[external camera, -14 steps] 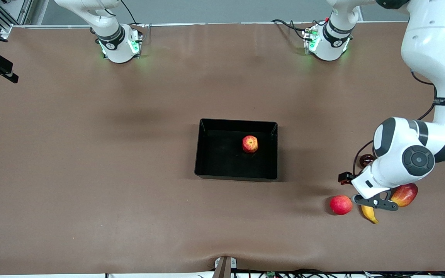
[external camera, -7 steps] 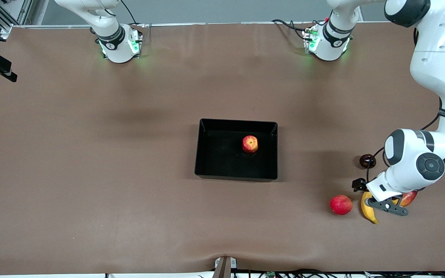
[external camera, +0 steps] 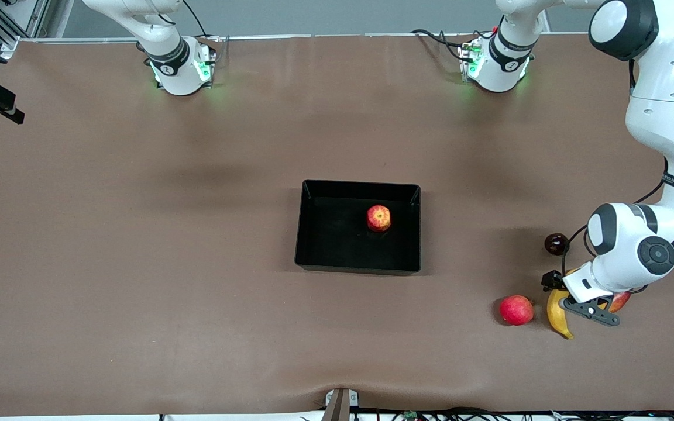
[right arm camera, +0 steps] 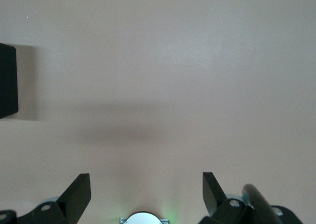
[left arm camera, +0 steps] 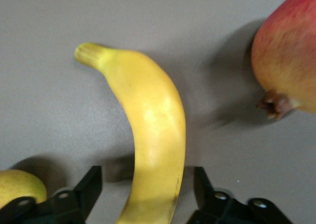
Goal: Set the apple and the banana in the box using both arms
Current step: 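Grasp the yellow banana with the left gripper and lift it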
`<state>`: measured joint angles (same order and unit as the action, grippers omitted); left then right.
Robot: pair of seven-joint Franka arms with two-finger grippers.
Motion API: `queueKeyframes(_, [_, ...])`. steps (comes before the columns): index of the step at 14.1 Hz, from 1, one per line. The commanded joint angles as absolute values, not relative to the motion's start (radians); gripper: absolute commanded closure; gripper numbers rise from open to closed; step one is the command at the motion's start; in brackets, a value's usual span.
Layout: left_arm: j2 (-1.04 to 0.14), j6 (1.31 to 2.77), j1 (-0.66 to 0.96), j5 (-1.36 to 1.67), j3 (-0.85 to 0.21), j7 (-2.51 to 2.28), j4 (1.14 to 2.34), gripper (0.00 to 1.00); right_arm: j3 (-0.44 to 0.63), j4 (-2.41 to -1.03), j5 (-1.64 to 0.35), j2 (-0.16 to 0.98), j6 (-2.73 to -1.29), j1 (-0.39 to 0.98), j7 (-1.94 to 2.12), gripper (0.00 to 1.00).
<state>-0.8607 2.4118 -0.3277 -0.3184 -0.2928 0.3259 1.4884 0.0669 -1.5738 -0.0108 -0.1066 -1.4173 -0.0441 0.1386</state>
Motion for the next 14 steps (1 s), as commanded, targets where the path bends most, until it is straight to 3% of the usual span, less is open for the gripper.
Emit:
queueKeyframes(1, [-0.828,2.405,-0.328,-0.342,-0.299,0.354,1.488,0.79,0.055,-1.559,-0.002,-0.1,-1.399,-0.069,0.149,0.0])
queueKeyframes(3, [-0.815,2.399,-0.333,-0.342,-0.305,0.356,1.489,1.0,0.055,-1.559,-0.006,-0.098,-1.397,-0.081,0.149,0.0])
queueKeyframes(9, [-0.749,2.309,-0.334,-0.336,-0.353,0.359,1.488,1.0,0.055,-1.56,-0.014,-0.087,-1.374,-0.106,0.149,0.0])
queueKeyframes(14, [-0.625,2.188,-0.334,-0.281,-0.446,0.336,1.474,1.0,0.055,-1.56,-0.014,-0.086,-1.373,-0.109,0.147,0.0])
